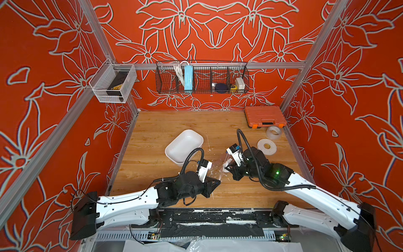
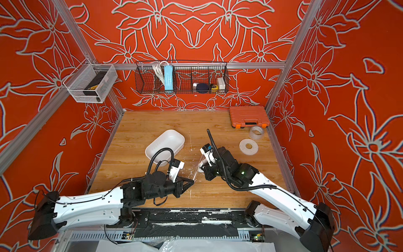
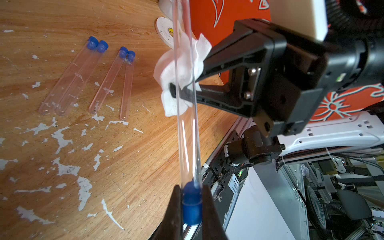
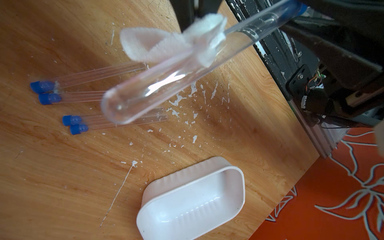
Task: Wipe the exteriors of test tubes
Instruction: Wipe the dirt from the test tube.
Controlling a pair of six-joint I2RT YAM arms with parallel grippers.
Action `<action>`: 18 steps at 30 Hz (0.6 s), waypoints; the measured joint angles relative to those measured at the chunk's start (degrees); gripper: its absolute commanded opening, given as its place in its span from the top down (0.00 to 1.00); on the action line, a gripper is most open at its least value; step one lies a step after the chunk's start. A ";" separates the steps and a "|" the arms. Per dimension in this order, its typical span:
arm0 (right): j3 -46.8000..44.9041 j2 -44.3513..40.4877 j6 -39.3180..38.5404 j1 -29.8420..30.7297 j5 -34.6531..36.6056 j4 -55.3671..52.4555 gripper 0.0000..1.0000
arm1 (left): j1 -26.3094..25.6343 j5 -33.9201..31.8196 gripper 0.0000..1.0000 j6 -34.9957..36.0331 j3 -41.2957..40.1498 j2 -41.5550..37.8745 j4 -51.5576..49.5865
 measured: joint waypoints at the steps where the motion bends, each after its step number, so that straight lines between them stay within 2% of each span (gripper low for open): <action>1: 0.00 0.00 0.13 0.72 0.42 -0.02 1.00 | 0.00 -0.04 0.92 0.00 0.02 0.00 0.00; 18: -1.09 -0.22 2.95 7.02 5.79 -0.26 1.00 | 0.00 -0.37 0.92 0.02 0.83 1.14 -0.02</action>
